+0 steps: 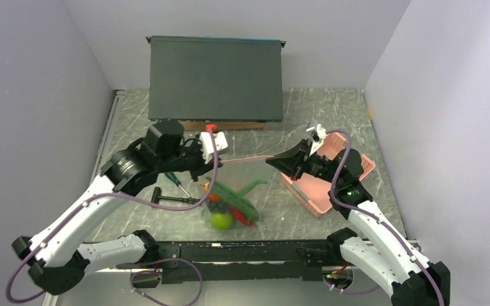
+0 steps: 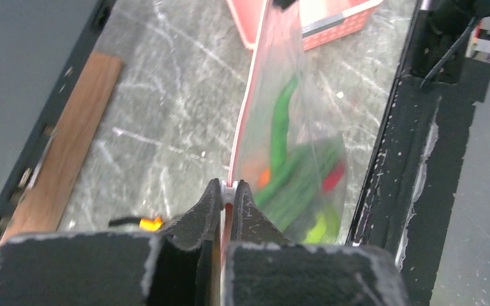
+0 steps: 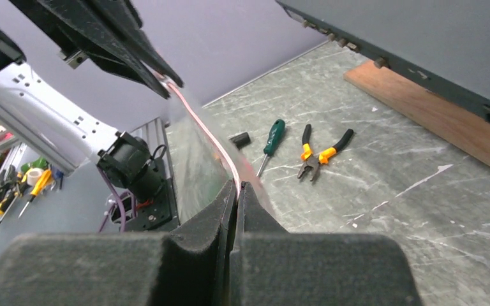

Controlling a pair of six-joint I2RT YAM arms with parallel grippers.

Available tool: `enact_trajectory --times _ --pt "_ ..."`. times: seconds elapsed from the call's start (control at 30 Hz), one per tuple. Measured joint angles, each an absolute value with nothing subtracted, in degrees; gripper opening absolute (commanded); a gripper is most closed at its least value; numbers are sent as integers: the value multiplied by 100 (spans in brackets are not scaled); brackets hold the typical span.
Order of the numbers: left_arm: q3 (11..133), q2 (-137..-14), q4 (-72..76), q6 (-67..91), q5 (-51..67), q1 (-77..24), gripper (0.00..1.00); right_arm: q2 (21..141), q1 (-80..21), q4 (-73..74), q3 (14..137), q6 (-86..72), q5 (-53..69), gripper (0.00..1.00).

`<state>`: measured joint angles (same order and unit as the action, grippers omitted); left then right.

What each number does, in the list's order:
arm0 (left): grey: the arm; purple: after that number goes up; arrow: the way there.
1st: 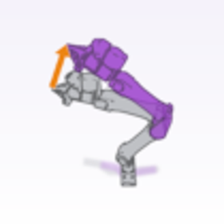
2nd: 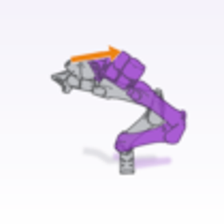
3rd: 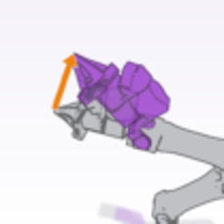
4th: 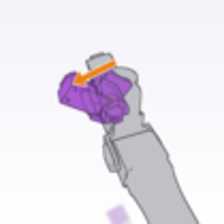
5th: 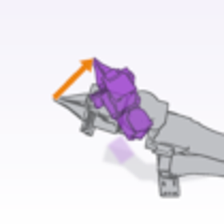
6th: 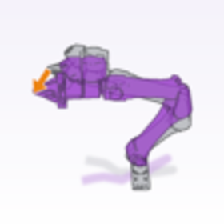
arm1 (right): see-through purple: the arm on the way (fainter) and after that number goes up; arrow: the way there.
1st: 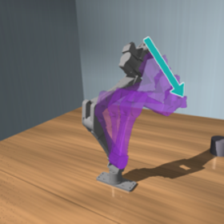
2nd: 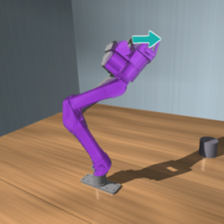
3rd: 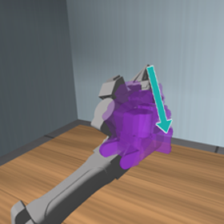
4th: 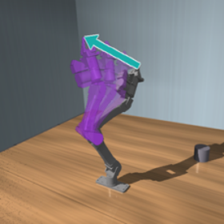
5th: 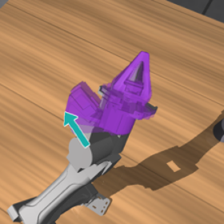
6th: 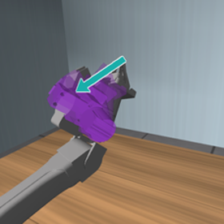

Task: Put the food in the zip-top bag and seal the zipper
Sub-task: Zip the zipper food storage bag at the center of the board, then place the zipper food storage bag at the center of the board.

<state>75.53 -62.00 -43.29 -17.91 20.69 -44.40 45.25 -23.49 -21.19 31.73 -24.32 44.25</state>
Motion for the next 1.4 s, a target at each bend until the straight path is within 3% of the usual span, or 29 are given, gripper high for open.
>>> enact_trajectory --times 0.27,0.67,0.7,0.77,0.8,0.93,1.1,1.17,1.4 --pt "6995 -5140 -4657 -1662 1417 -3964 0 4497 -1997 -2298 3046 -2661 4560 0" --pt "6587 -4584 -4871 -1625 1278 -3623 0 4488 -1717 -2272 2930 -2679 4665 0" --pt "6587 -4578 -4866 -1599 1273 -3618 3 4506 -1717 -2263 2934 -2668 4692 0" --pt "6593 -4600 -4866 -1476 1203 -3612 39 4628 -1717 -2161 3017 -2609 4757 0" --pt "6617 -4633 -4877 -1382 1142 -3597 51 4740 -1717 -2099 3092 -2587 4783 0" --pt "6917 -4816 -4960 -1052 720 -3514 78 5203 -1673 -2010 3194 -2550 4779 0" --pt "7570 -4818 -4969 -635 137 -3496 82 5749 -1669 -1647 3332 -2539 4464 3" --pt "7863 -4788 -4923 -489 -40 -3496 83 6005 -1669 -1483 3468 -2543 4228 9" --pt "8038 -4189 -4755 213 -123 -3494 95 6685 -1673 -891 3948 -2613 3168 48"
